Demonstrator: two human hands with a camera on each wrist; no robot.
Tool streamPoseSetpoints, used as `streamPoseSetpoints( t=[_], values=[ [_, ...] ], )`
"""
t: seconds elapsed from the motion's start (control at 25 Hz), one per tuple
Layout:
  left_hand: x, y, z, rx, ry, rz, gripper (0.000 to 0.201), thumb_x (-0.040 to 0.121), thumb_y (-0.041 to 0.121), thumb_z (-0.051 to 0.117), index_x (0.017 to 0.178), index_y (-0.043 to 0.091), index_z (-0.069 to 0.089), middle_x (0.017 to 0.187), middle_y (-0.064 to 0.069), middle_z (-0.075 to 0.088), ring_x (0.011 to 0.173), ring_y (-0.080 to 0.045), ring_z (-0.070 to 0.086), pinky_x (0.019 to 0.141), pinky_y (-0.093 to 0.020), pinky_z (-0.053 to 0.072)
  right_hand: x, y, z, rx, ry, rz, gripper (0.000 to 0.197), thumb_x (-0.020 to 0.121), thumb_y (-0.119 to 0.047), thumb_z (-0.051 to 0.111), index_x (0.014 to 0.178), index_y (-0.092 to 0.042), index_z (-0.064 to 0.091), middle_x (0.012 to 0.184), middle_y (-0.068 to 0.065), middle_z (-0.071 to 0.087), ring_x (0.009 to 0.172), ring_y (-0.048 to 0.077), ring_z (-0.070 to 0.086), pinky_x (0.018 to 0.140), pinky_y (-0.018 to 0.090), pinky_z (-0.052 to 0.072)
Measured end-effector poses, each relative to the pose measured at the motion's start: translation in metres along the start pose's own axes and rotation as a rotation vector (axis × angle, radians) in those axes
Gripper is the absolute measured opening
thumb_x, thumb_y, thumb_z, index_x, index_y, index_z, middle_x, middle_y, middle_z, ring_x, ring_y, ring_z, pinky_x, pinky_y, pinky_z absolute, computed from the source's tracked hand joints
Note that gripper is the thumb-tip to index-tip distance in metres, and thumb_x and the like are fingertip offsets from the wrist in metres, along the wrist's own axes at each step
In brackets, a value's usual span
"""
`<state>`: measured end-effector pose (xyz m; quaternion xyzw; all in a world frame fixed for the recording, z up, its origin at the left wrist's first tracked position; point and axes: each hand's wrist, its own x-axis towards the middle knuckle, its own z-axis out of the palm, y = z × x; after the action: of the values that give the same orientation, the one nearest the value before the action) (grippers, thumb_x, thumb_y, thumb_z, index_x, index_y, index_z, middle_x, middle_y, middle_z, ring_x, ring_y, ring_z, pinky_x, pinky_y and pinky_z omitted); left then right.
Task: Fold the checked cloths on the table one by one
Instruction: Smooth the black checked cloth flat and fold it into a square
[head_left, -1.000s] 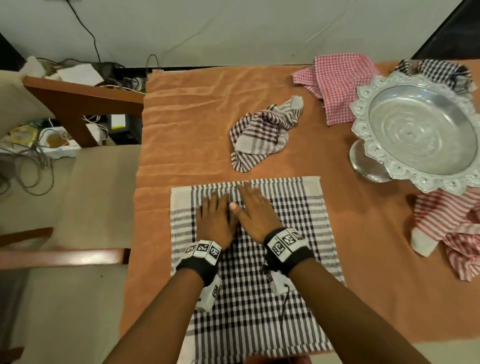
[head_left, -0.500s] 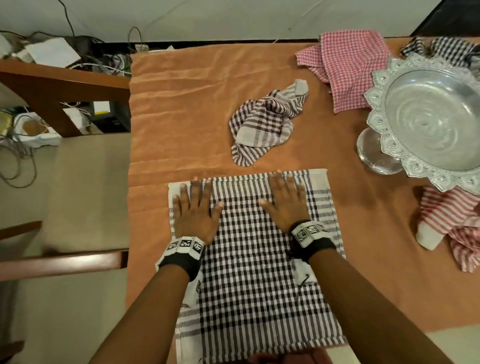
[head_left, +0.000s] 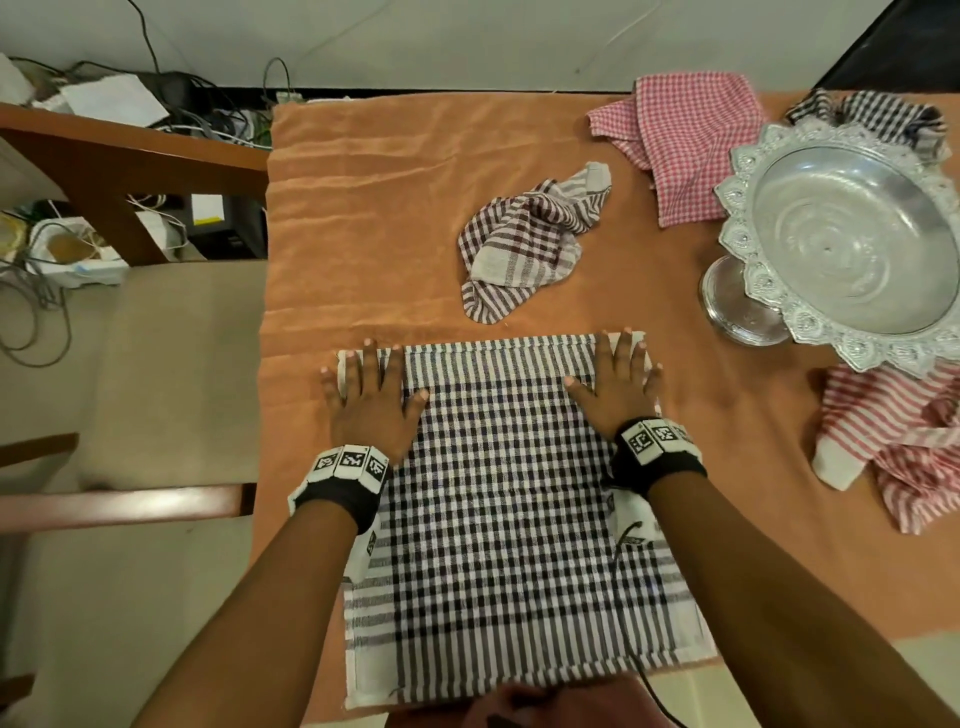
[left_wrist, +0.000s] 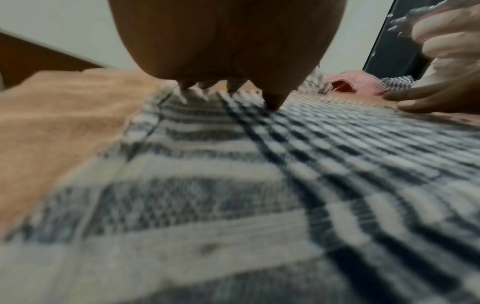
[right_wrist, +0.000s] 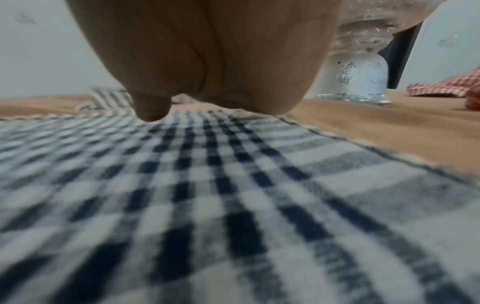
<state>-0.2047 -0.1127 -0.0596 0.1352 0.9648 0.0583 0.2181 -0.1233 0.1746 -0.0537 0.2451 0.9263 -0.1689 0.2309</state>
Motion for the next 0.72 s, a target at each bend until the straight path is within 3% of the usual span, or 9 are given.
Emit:
streamPoseSetpoints(
  t=[0.12,0.24,0.32,0.44,0.6,0.72],
  values=[
    [-0.029,0.025,-0.005,-0.036,0.132,0.055,0.062,0.099,0.044,0.033,0.152,0.019,0.014,0.161,-0.010,-0.007,0.148,-0.030,-0.006,0.112,-0.051,-0.017,-0.033,-0.040,0.011,-0.030,0.063,-0.171,0.077,0.090,-0.066,0.009,0.149,-0.023,-0.018,0.151,0.005,-0.031,0.140,0.026,-0.028,0.107,0.048,-0.022],
    [-0.058,0.057,0.015,-0.104,0.053,0.127,0.060,0.100,0.038,0.031,0.153,0.023,0.008,0.161,-0.007,-0.008,0.147,-0.029,-0.011,0.115,-0.049,-0.013,-0.066,-0.078,0.045,-0.008,-0.037,-0.329,0.070,0.095,-0.061,0.009,0.147,-0.026,-0.020,0.149,0.001,-0.034,0.140,0.024,-0.031,0.107,0.045,-0.026],
    [-0.066,0.060,0.035,-0.096,-0.079,0.106,0.062,0.099,0.038,0.023,0.153,0.024,-0.004,0.160,-0.003,-0.016,0.146,-0.027,-0.018,0.117,-0.049,-0.011,-0.074,-0.084,0.067,-0.046,-0.111,-0.354,0.066,0.096,-0.056,0.008,0.151,-0.025,-0.012,0.155,0.000,-0.026,0.144,0.025,-0.023,0.109,0.045,-0.023],
    [-0.069,0.044,0.052,0.018,-0.098,0.138,0.069,0.085,0.055,-0.006,0.147,0.029,-0.021,0.155,0.003,-0.029,0.144,-0.025,-0.025,0.116,-0.048,-0.015,-0.073,-0.076,0.076,-0.128,-0.105,-0.373,0.077,0.086,-0.067,-0.002,0.152,-0.028,-0.008,0.157,-0.001,-0.021,0.145,0.022,-0.022,0.110,0.046,-0.024],
    [-0.068,0.021,0.049,-0.019,-0.106,0.130,0.069,0.084,0.071,-0.007,0.144,0.042,-0.023,0.150,0.008,-0.035,0.139,-0.023,-0.034,0.111,-0.044,-0.023,-0.070,-0.045,0.070,-0.136,-0.065,-0.307,0.073,0.086,-0.070,0.003,0.144,-0.032,-0.022,0.151,-0.006,-0.029,0.142,0.021,-0.027,0.109,0.044,-0.025],
    [-0.068,-0.001,0.046,-0.009,-0.079,0.087,0.067,0.087,0.068,-0.006,0.147,0.041,-0.019,0.154,0.005,-0.028,0.141,-0.022,-0.029,0.116,-0.044,-0.015,-0.066,0.014,0.058,-0.104,0.012,-0.106,0.083,0.081,-0.075,-0.002,0.146,-0.028,-0.020,0.154,-0.001,-0.025,0.142,0.022,-0.024,0.113,0.044,-0.019]
  ],
)
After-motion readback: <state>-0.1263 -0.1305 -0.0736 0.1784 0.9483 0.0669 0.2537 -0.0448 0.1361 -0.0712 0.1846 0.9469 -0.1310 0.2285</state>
